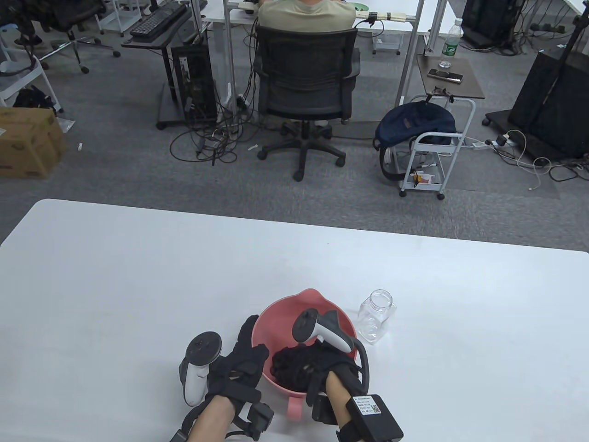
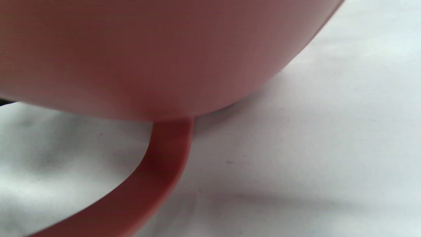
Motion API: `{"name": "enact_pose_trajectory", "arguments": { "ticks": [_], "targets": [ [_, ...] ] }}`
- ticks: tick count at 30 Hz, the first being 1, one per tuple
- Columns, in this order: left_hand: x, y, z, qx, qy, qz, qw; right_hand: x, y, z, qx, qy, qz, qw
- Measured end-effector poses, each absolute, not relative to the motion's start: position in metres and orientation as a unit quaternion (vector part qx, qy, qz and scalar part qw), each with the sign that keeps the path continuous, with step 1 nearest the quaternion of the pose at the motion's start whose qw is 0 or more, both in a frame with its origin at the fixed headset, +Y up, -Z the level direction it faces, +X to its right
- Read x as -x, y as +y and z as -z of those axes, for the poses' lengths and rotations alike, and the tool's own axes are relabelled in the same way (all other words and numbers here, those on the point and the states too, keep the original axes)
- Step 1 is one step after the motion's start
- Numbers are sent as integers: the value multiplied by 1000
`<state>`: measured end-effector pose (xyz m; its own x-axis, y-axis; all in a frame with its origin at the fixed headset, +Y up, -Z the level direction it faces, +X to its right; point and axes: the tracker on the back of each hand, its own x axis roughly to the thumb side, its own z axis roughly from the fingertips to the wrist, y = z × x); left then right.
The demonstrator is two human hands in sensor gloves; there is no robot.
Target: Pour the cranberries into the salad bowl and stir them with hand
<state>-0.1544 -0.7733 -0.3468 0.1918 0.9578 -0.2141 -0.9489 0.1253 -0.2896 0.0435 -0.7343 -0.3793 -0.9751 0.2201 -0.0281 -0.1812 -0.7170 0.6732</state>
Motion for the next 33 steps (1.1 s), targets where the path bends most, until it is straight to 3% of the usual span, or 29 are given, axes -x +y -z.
{"name": "enact_pose_trajectory", "arguments": {
  "ticks": [33],
  "targets": [
    [154,-773,347,186,-11,-638,747,-44,-736,380,-1,364,-925,106]
  ]
}}
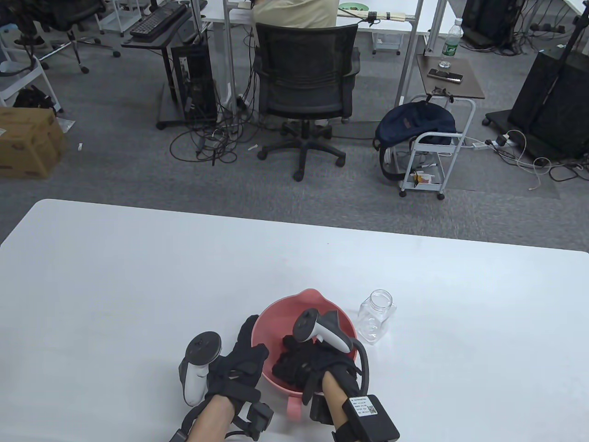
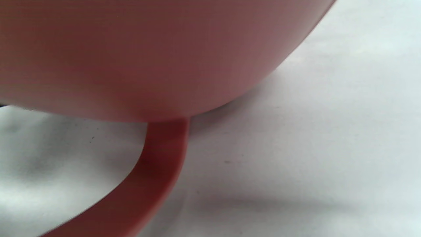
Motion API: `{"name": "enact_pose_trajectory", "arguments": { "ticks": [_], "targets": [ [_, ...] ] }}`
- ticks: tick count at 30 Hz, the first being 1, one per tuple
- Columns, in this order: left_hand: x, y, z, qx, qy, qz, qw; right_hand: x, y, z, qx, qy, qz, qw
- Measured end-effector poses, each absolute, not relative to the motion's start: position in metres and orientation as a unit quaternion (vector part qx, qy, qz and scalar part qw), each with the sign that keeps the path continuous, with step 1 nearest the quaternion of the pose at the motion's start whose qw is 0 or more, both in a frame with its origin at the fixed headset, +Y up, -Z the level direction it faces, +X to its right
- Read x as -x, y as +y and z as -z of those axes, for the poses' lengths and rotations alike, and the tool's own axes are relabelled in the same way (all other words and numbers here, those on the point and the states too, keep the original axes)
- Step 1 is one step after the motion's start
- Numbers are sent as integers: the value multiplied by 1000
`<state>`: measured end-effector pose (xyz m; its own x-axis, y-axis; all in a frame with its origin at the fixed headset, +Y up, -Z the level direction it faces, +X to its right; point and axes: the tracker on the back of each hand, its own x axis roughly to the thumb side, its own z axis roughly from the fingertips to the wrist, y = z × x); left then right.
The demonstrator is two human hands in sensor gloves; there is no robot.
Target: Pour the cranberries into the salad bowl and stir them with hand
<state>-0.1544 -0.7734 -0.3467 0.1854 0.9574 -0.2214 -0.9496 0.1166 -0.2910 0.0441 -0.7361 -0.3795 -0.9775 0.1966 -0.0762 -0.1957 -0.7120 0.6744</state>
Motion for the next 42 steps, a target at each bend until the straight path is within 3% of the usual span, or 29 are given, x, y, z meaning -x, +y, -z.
{"name": "enact_pose_trajectory", "arguments": {
  "ticks": [19,42],
  "targets": [
    [155,-773,347,187,-10,-639,746,-46,-736,380,22,363,-927,88],
    [155,-773,347,186,-15,-635,750,-45,-736,380,-17,359,-927,102]
  ]
}}
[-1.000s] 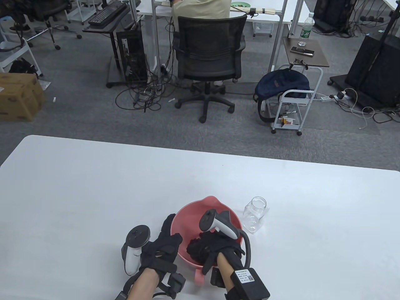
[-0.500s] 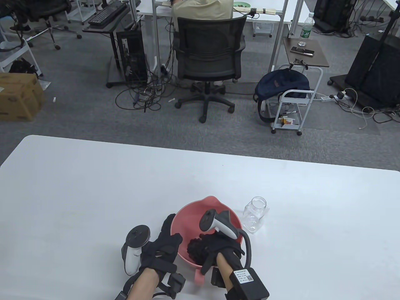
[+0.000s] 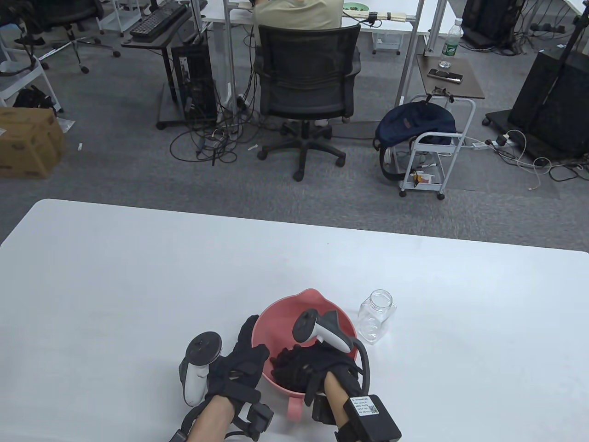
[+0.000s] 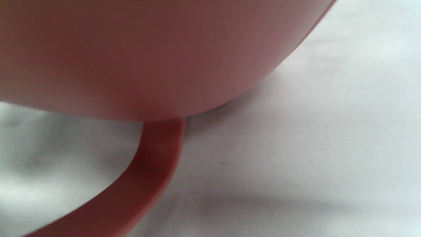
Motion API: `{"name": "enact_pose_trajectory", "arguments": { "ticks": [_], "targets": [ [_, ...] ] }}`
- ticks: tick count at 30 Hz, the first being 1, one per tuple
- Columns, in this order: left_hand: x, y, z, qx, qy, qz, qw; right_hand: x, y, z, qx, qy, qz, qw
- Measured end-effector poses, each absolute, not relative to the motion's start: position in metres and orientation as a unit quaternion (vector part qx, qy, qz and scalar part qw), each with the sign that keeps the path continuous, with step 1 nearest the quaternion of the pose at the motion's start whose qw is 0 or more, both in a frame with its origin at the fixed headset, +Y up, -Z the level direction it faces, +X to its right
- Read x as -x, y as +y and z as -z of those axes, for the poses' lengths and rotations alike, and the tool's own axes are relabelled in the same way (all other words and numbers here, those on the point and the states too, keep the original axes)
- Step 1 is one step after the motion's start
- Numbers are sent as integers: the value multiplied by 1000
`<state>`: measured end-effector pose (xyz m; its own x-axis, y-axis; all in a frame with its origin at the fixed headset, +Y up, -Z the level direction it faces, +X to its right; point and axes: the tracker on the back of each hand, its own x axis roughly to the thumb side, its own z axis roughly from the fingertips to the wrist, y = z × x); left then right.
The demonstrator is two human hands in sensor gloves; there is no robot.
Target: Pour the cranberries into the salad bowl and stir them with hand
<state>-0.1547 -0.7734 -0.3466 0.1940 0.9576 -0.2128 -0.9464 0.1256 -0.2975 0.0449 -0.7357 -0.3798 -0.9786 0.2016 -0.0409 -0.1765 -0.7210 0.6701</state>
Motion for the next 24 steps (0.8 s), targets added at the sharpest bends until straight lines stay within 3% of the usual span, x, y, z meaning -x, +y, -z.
{"name": "enact_pose_trajectory", "arguments": {
  "ticks": [24],
  "targets": [
    [154,-774,346,186,-17,-634,750,-46,-737,379,-11,366,-925,98]
  ]
}}
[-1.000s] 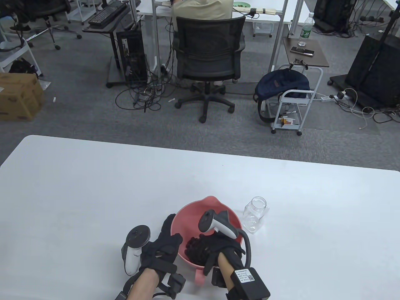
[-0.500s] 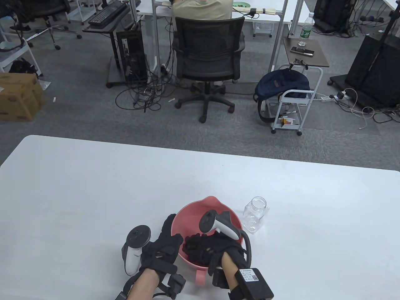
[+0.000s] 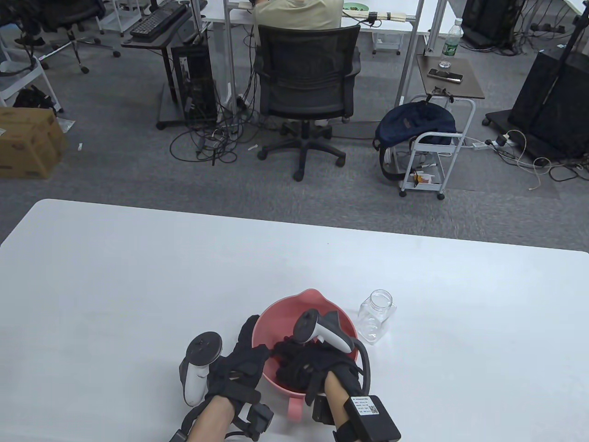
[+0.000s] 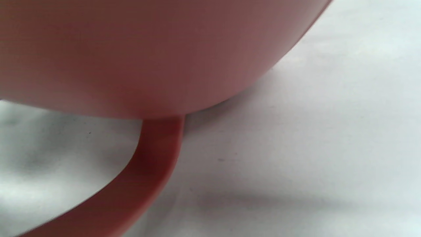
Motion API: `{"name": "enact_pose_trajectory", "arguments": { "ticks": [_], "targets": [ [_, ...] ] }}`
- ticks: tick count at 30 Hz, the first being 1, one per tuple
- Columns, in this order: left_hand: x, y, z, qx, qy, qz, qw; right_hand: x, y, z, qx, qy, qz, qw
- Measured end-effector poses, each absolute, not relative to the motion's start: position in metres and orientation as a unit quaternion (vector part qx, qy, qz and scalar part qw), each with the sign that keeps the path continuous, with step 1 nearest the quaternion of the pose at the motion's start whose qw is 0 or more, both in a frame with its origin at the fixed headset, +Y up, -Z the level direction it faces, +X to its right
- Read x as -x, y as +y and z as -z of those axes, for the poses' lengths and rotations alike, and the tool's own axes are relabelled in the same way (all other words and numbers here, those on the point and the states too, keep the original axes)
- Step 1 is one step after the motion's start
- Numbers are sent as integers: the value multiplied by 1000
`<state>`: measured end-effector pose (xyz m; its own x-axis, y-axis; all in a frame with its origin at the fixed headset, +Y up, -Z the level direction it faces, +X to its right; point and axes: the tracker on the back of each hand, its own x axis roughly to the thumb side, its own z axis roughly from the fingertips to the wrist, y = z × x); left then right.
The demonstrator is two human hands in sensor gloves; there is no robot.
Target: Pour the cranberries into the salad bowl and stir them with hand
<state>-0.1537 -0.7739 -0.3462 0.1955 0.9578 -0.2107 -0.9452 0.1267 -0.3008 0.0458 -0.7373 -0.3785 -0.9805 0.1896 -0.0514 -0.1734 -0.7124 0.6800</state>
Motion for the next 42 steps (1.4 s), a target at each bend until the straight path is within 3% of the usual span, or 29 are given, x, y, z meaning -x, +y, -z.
{"name": "enact_pose_trajectory", "arguments": {
  "ticks": [42],
  "targets": [
    [155,-773,347,198,-15,-643,740,-45,-736,382,24,361,-930,55]
  ]
}}
